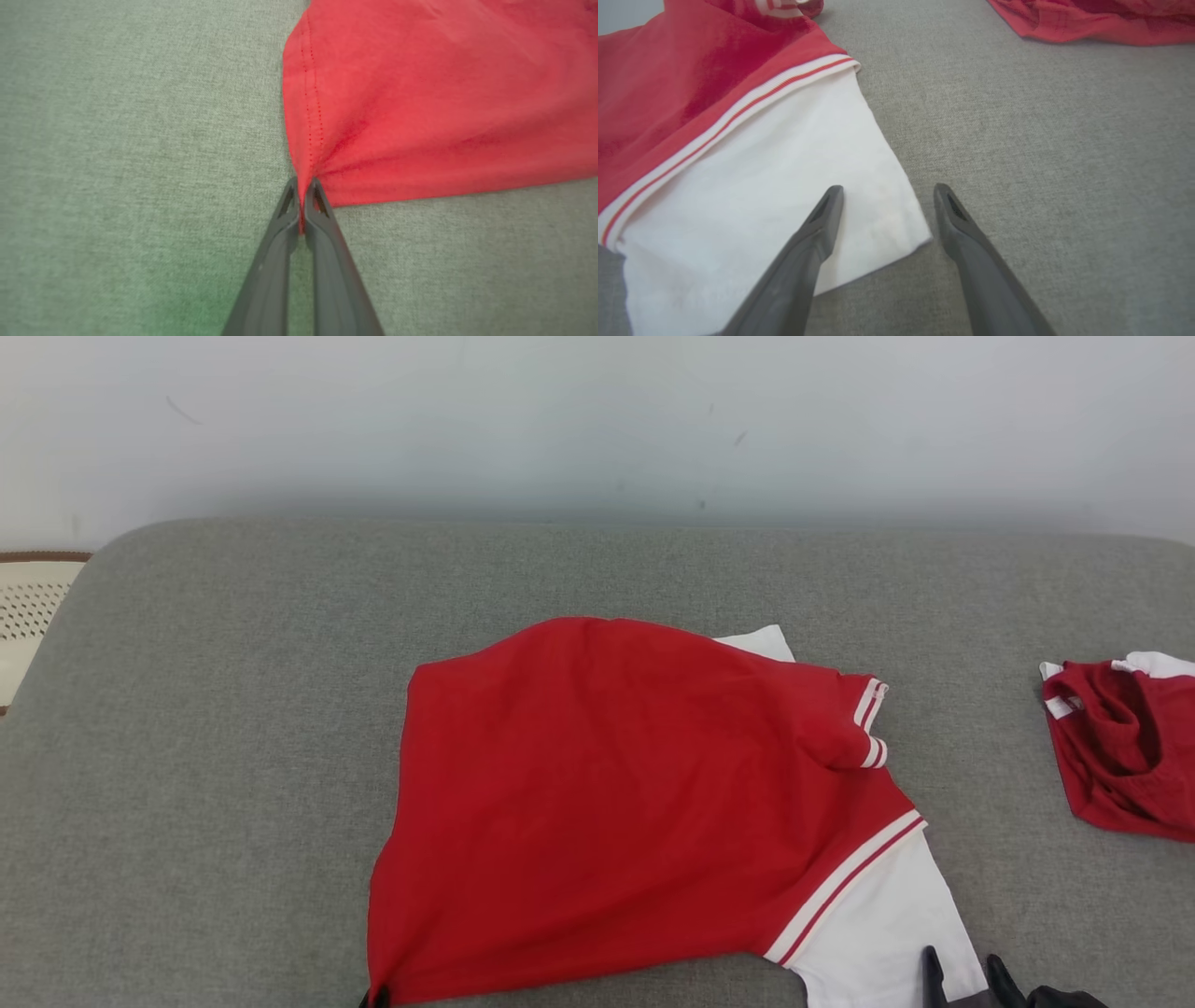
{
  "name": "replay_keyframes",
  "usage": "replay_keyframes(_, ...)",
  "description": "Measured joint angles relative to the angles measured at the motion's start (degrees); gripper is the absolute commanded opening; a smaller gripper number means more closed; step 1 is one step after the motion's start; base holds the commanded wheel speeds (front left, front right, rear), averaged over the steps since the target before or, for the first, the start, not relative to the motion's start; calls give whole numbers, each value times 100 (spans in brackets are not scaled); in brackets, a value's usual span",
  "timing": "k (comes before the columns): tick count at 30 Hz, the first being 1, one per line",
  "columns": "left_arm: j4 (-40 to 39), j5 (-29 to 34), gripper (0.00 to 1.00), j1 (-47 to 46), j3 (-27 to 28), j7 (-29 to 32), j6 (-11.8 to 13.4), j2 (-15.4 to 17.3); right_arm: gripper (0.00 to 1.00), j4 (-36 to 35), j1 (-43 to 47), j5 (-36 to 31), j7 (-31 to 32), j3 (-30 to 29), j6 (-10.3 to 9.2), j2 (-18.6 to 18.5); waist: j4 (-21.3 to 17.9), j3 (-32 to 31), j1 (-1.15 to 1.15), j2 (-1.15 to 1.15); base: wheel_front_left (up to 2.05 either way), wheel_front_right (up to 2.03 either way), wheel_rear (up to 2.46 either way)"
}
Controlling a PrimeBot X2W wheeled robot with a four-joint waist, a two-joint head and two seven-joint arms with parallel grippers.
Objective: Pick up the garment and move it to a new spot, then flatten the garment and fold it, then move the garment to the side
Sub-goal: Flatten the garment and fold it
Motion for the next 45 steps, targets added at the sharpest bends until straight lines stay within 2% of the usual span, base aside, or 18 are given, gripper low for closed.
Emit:
replay_keyframes(5,-3,12,0,-7,-11,0,-47,7,98,175,12,-48,-12,-100,0,-3,18,4,0,0,0,0,0)
replay_keyframes(6,-13,33,0,-8,-22,0,-52,11,43,209,8,-44,-13,-71,0,-4,18,1,0,0,0,0,0)
replay_keyframes(7,-22,63,0,-8,-30,0,-53,13,24,230,7,-25,-13,-40,0,-5,16,-1,0,-1,0,0,0)
replay_keyframes(8,-25,62,0,-8,-38,0,-53,12,0,231,6,25,-13,-23,0,-5,16,-8,0,-1,0,0,0)
replay_keyframes(13,-124,68,0,-11,-79,4,-89,14,0,55,14,203,0,115,0,10,15,-82,0,0,0,0,0)
replay_keyframes(19,-497,97,0,-210,-89,5,-178,14,0,-793,-137,445,1,180,0,-12,6,-234,0,0,0,0,0)
replay_keyframes(22,-722,247,0,-686,-54,5,-310,27,0,-1244,-545,487,1,382,0,-205,-17,-280,0,-1,0,0,0)
replay_keyframes(26,-783,474,0,-1701,-64,5,-503,276,0,-1494,-1392,641,1,656,0,-569,-63,-304,0,-1,0,0,0)
replay_keyframes(30,-433,681,0,-2934,-133,5,-603,642,0,-1366,-2532,745,-1,950,0,-928,-127,-258,0,-1,0,0,0)
replay_keyframes(35,259,886,0,-4387,-303,5,-659,867,0,-883,-4027,687,0,1319,0,-1308,-167,-46,1,0,0,0,0)
replay_keyframes(39,824,979,0,-5267,-294,5,-641,1072,0,-342,-5175,694,-1,1351,0,-1100,-234,191,0,0,0,0,0)
replay_keyframes(45,1110,1244,0,-6503,-558,4,-591,1013,0,504,-6657,167,-1,1129,-2,-1002,-301,682,1,0,0,0,0)
